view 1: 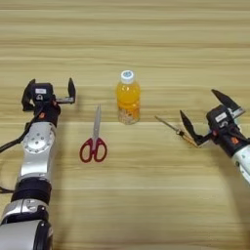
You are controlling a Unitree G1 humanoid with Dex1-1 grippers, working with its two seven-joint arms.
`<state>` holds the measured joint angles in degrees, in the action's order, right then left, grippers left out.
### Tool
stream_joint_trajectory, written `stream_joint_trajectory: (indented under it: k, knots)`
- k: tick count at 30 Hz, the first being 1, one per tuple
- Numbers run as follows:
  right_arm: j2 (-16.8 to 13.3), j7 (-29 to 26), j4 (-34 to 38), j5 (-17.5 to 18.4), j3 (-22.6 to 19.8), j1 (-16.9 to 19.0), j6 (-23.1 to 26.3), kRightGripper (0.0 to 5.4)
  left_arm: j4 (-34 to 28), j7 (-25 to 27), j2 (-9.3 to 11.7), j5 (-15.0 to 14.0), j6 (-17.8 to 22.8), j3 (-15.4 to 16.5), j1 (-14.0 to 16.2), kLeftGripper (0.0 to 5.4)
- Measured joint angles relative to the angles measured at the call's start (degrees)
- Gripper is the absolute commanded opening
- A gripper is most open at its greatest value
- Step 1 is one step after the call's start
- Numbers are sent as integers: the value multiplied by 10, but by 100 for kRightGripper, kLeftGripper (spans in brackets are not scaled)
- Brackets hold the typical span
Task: Move the objects on the table
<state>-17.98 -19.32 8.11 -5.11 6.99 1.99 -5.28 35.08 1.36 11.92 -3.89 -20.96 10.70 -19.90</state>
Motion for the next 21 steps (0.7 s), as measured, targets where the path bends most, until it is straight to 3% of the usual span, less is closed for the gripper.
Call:
stream_joint_trajectory:
  k: [6, 21]
  knots:
    - [-6, -29, -9, 2, 16, 7, 1, 540, -4, -1, 0, 0, 0, -3, 2, 537]
    - [-3, -93, -43, 63, 25, 7, 69, 540, -6, -1, -1, 1, 0, -3, 2, 537]
